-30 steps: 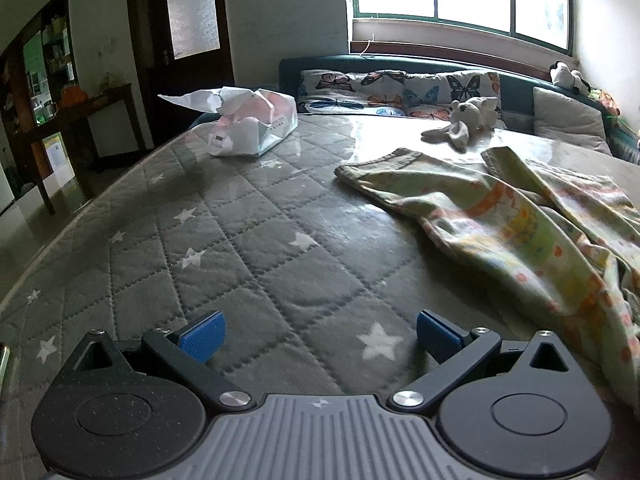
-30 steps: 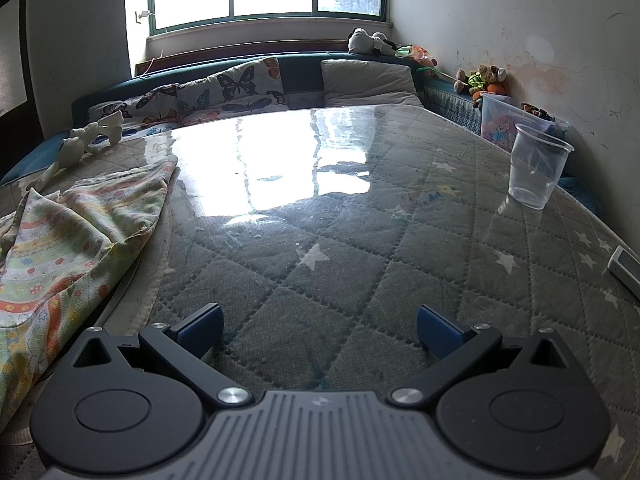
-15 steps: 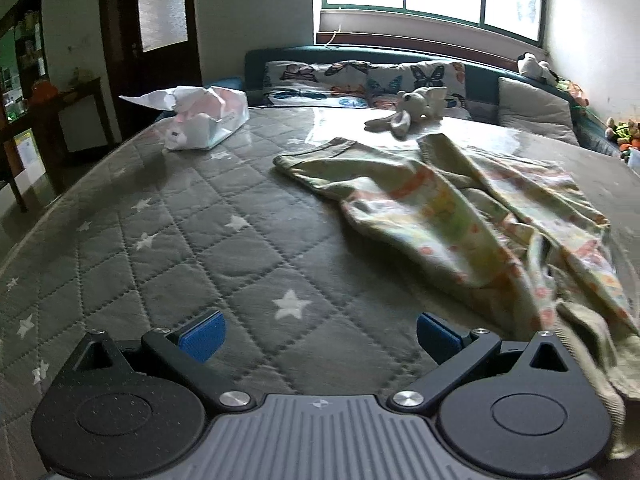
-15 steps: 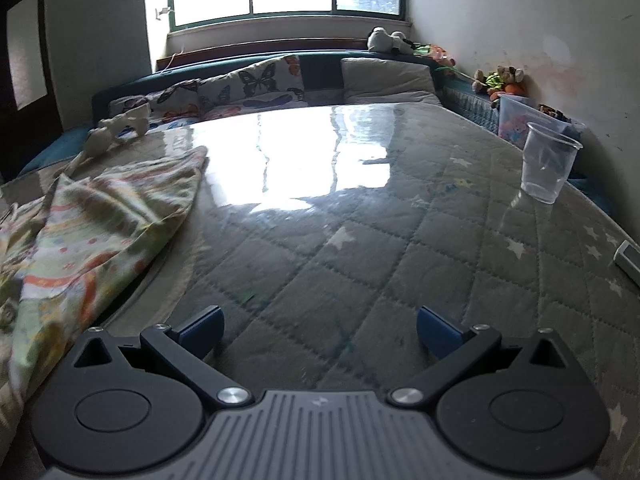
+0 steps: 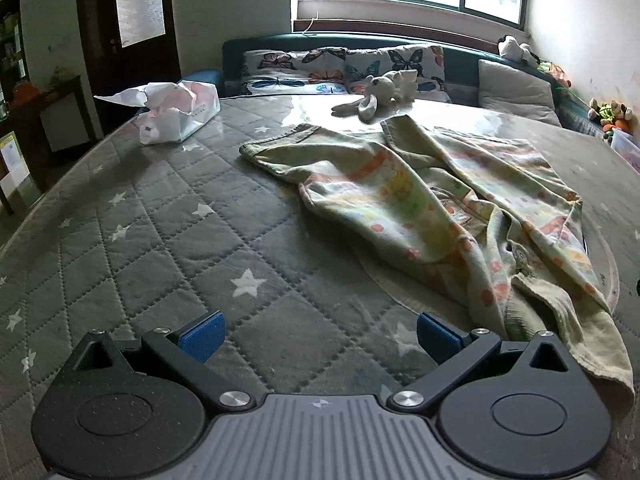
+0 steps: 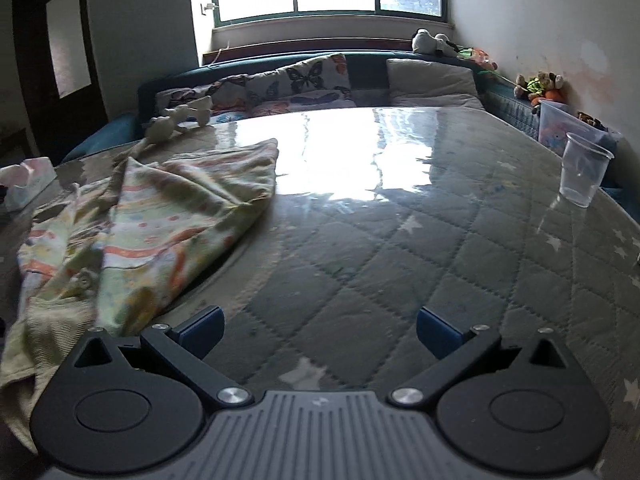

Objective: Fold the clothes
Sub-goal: 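Move both tools toward the crumpled striped shirt on the mattress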

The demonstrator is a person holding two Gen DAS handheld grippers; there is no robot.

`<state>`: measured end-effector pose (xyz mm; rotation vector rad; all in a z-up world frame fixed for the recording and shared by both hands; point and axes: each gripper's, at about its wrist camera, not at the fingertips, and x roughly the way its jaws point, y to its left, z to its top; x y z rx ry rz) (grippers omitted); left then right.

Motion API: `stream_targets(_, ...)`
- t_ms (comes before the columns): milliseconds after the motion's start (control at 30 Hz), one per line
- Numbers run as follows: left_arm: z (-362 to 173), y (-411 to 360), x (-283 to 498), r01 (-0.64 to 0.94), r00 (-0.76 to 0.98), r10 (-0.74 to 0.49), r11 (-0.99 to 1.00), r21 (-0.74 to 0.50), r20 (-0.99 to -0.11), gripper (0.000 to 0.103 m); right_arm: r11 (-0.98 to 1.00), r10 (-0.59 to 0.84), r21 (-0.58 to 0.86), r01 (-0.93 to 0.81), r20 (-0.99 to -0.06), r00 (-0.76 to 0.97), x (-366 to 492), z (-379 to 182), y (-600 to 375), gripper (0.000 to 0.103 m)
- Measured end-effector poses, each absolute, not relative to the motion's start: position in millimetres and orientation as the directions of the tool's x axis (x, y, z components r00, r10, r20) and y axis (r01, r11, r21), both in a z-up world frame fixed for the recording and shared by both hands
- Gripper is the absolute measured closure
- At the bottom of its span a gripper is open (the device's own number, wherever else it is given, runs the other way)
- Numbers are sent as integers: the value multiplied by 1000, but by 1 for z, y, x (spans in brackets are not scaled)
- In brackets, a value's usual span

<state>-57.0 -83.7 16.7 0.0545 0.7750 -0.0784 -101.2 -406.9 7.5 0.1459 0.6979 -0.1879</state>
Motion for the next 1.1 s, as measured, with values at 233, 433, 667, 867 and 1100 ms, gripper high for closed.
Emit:
stream_targets(233, 16, -89, -61, 110, 704, -63, 994, 21, -707, 0, 980, -96, 73, 184, -639, 763, -105, 15, -392, 0)
stream_targets(433, 16, -94, -65, 129, 698, -72, 991, 27, -713, 0, 985, -82, 65, 158, -635, 768, -109, 19, -382, 0)
stream_targets(667, 15, -98, -69, 141, 688, -74, 989, 34, -722, 0, 989, -67, 57, 133, -635, 770, -113, 20, -372, 0)
stream_targets(867, 15, -101, -72, 154, 684, -77, 987, 40, -725, 0, 992, -55, 50, 112, -635, 771, -116, 21, -364, 0)
stream_targets(1100, 16, -105, -77, 170, 681, -86, 984, 43, -728, 0, 995, -45, 40, 91, -633, 773, -121, 23, -356, 0)
